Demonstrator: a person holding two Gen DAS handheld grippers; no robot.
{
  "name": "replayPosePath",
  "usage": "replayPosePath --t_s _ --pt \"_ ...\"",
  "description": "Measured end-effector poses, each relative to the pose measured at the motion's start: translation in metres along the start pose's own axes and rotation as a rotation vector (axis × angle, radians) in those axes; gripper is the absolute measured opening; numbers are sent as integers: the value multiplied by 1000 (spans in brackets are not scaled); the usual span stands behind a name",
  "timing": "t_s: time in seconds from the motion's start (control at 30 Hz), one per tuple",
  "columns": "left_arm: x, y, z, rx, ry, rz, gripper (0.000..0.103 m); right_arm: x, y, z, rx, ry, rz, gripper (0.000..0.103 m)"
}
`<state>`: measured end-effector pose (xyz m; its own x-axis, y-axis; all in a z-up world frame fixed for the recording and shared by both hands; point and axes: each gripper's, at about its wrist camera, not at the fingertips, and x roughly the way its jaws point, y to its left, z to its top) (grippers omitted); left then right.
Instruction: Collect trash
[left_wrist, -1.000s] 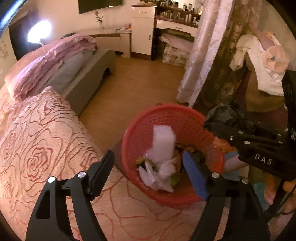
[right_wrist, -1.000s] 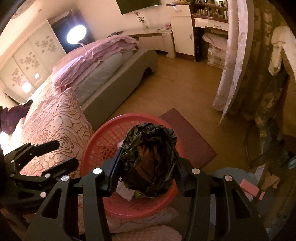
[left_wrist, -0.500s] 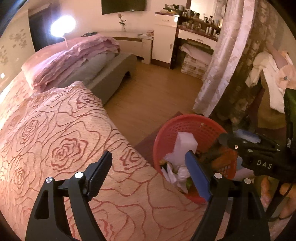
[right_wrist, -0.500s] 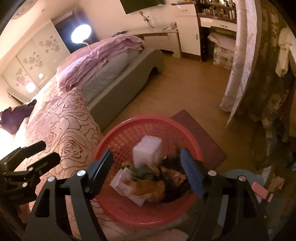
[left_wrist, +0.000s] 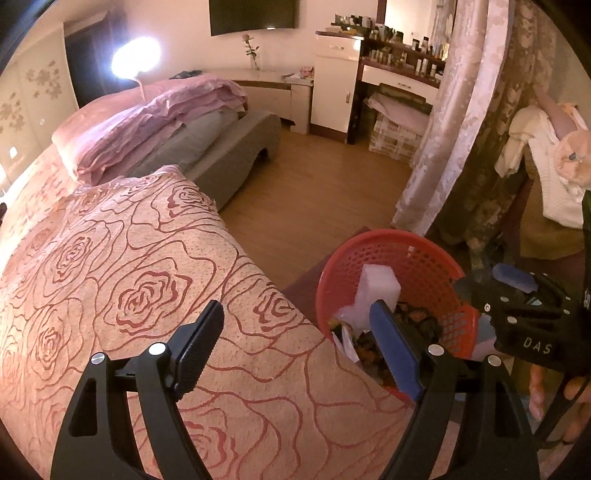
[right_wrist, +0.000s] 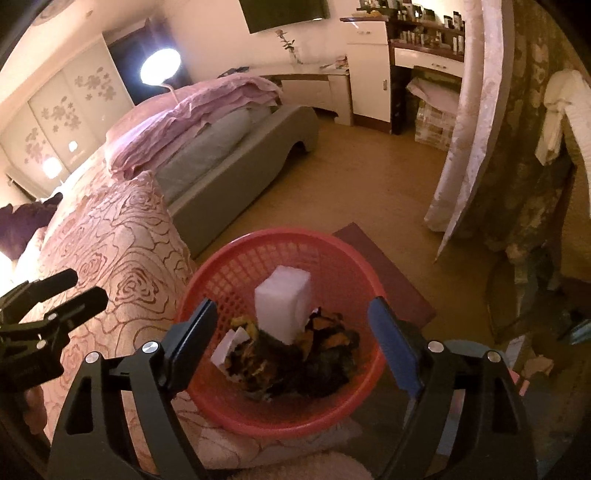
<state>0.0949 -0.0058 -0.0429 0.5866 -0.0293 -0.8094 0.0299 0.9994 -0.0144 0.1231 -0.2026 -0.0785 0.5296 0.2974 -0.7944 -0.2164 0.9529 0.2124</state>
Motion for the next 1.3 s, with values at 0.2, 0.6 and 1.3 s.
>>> replayPosePath --t_s 0.2,0.6,1.3 --pt "-7 2 -4 -17 -10 2 78 -9 8 -9 -46 -10 -8 81" --pt "-24 -1 -15 -26 -41 18 81 -28 15 -22 -50 -45 -31 81" --pt "-46 -9 -36 -56 -102 28 91 -57 20 -41 -22 -126 -26 92"
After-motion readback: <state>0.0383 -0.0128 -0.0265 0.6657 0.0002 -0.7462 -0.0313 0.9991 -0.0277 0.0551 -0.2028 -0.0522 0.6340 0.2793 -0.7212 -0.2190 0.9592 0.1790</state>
